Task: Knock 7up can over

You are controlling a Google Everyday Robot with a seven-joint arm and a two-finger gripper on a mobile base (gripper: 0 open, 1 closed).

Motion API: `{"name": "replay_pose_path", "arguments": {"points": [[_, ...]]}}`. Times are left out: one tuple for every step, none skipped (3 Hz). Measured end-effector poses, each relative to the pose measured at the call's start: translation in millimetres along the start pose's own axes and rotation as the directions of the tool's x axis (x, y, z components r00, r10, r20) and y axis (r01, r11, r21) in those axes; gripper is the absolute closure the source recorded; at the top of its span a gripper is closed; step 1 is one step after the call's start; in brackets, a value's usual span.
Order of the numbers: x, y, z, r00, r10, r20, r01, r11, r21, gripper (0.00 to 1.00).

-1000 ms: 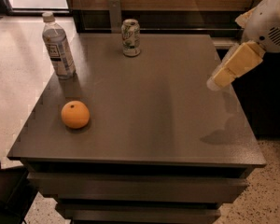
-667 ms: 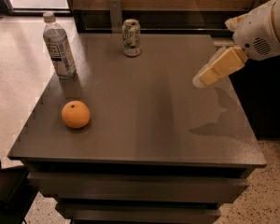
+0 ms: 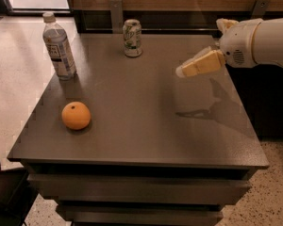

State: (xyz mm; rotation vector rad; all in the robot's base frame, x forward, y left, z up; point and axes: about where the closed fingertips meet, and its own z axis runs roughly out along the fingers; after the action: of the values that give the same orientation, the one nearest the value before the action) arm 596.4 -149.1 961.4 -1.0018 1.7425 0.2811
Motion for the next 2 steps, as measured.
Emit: {"name": "replay_pose_path", "arguments": {"points": [[1, -29, 17, 0.996, 0.04, 0.08, -0.044, 0.9977, 0.051, 0.0], [-1, -59, 33, 0.988, 0.077, 0.132, -0.087, 0.9939, 0.069, 0.0]]}}
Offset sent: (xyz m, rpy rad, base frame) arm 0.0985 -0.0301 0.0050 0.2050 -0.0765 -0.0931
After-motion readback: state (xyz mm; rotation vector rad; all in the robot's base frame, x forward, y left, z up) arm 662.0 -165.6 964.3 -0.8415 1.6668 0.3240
